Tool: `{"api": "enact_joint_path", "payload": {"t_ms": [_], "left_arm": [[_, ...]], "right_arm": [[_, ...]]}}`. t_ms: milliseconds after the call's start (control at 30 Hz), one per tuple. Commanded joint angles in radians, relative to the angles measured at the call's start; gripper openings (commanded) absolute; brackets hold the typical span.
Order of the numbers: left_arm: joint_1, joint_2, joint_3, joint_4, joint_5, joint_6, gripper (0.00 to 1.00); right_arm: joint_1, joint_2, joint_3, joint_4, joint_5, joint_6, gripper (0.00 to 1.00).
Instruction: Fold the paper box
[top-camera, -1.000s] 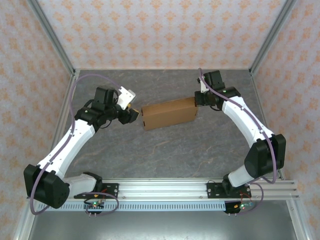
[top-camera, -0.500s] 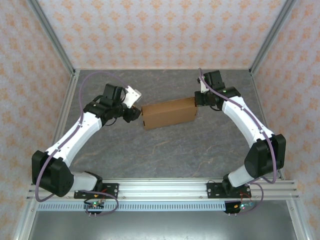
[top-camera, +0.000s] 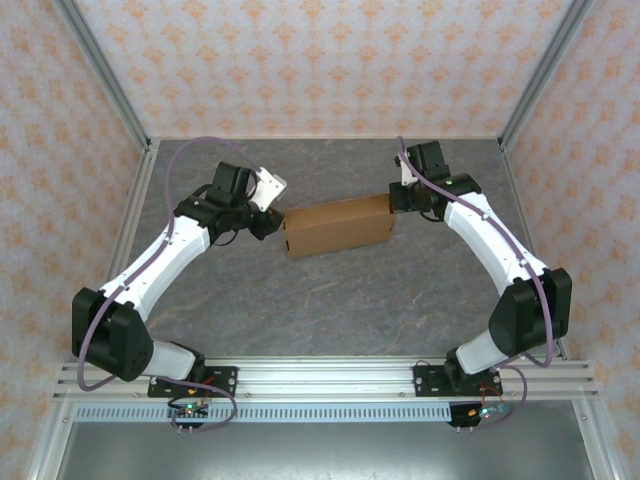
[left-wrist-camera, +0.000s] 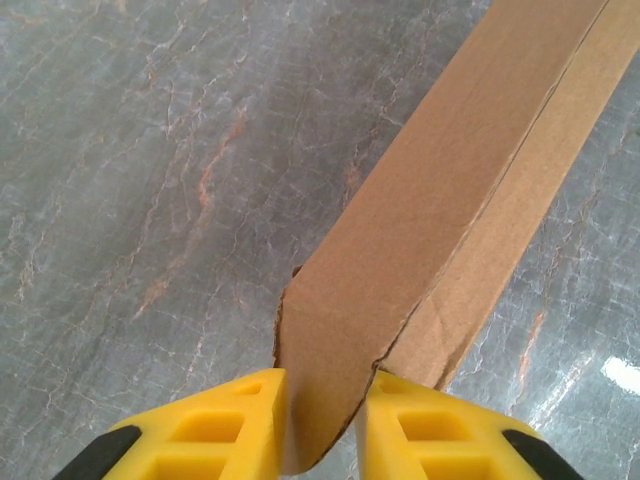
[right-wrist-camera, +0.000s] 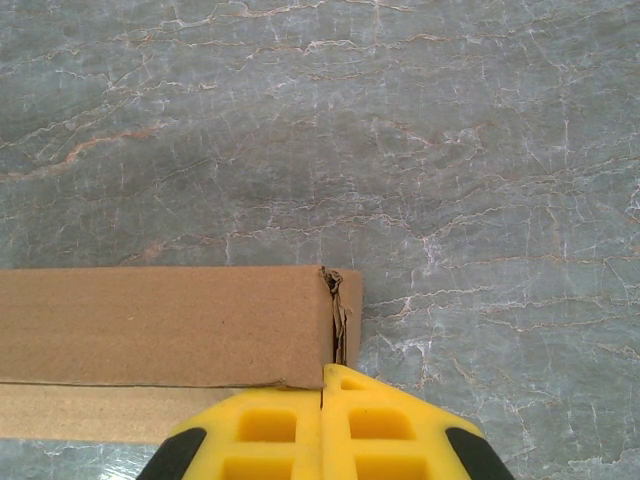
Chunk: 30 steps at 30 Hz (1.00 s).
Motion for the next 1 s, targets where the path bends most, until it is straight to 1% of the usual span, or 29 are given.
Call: {"api": "enact_joint_path", "payload": {"t_ms": [0, 300, 367, 533, 767, 833, 967], "left_arm": [[-0.011, 0.003, 0.029, -0.004, -0.011, -0.005, 0.25], [-0.017, 0.020, 0.031, -0.009, -0.017, -0.019, 0.12], [-0.018, 0.020, 0.035, -0.002, -0.019, -0.044, 0.08], [-0.021, 0.005, 0.046, 0.020, 0.026, -0.131, 0.00], [-0.022, 0.023, 0.060, 0.052, 0.070, -0.292, 0.00], [-0.022, 0.025, 0.057, 0.057, 0.081, -0.319, 0.00], [-0.024, 0.026, 0.059, 0.044, 0.072, -0.329, 0.00]], "right_arm": [[0.004, 0.010, 0.015, -0.050, 0.024, 0.016, 0.00], [0.008, 0.010, 0.009, -0.044, 0.024, 0.021, 0.00], [0.011, 0.008, 0.005, -0.042, 0.026, 0.022, 0.00], [0.016, -0.001, -0.009, -0.034, 0.038, 0.026, 0.00], [0.021, -0.005, -0.044, -0.008, 0.038, 0.037, 0.00], [0.021, -0.003, -0.055, -0.001, 0.038, 0.039, 0.00], [0.021, -0.003, -0.078, 0.019, 0.034, 0.047, 0.00]]}}
